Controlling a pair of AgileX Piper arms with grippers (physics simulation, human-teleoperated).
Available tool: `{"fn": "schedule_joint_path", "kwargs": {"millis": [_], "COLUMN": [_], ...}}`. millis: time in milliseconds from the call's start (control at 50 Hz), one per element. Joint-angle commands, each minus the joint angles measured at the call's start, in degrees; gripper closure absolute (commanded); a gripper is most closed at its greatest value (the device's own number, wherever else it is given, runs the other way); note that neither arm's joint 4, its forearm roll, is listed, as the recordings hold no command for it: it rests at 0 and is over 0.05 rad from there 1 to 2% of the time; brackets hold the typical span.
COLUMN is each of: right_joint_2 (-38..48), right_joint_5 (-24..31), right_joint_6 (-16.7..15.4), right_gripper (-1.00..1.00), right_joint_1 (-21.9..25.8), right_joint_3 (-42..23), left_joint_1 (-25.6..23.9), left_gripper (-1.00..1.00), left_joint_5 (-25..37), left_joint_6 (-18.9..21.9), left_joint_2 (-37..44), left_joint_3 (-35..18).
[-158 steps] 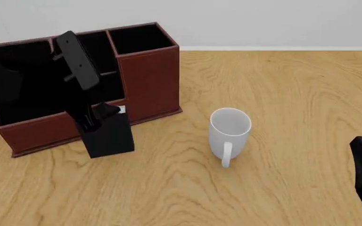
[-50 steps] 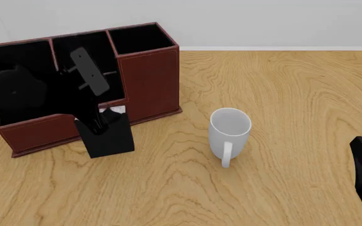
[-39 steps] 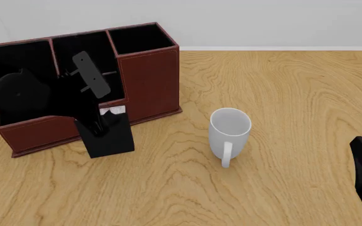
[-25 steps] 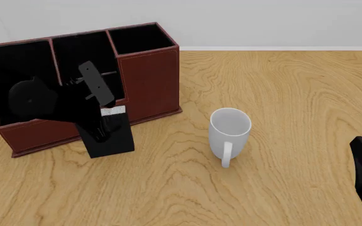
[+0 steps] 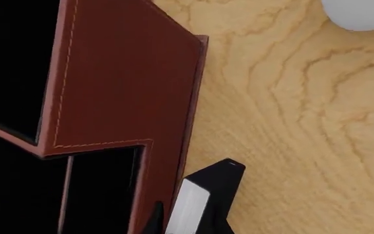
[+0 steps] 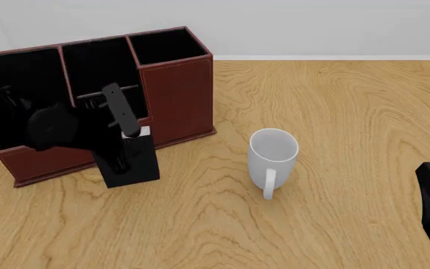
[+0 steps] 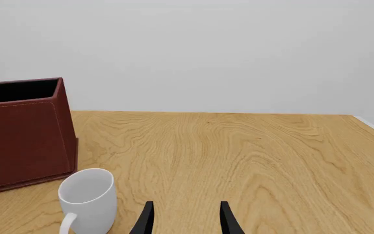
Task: Pick up the book and place it in the front compartment of the caddy.
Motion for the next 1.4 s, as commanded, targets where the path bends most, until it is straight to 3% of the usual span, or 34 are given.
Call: {"fn": "schedule_joint_path", "kwargs": {"millis": [20, 180, 220, 240, 280, 380, 780, 1320, 1400], "right_joint_2": [0.0, 0.0, 0.0, 0.0, 0.0, 0.0, 0.0, 0.0, 0.0], "right_joint_5": [0.0, 0.0, 0.0, 0.0, 0.0, 0.0, 0.0, 0.0, 0.0], "right_joint_6": [0.0, 0.0, 0.0, 0.0, 0.0, 0.0, 0.0, 0.0, 0.0], "right_gripper": [-1.0, -1.0, -1.0, -1.0, -1.0, -1.0, -1.0, -1.0, -1.0], "right_joint_1": [0.0, 0.0, 0.0, 0.0, 0.0, 0.0, 0.0, 0.0, 0.0], "right_joint_3": [0.0, 0.0, 0.0, 0.0, 0.0, 0.0, 0.0, 0.0, 0.0], "left_joint_1": [-0.2, -0.2, -0.2, 0.2, -0.3, -1.5, -2.0, -4.2, -4.5], "left_gripper": [1.0, 1.0, 1.0, 1.0, 1.0, 1.0, 1.0, 1.0, 1.0], "left_joint_5": [-4.1, -9.9, -9.0, -6.6, -8.2, -4.1, 2.0, 7.2, 7.8], "left_joint_6": [1.9, 7.8, 6.8, 4.5, 6.8, 4.9, 3.2, 3.6, 6.7], "left_joint_2": [-1.9, -5.1, -5.5, -5.0, -7.1, -9.0, -14.5, -23.6, -28.2], "left_joint_3": [2.2, 7.9, 7.5, 5.4, 7.4, 6.5, 4.4, 4.0, 5.0]}}
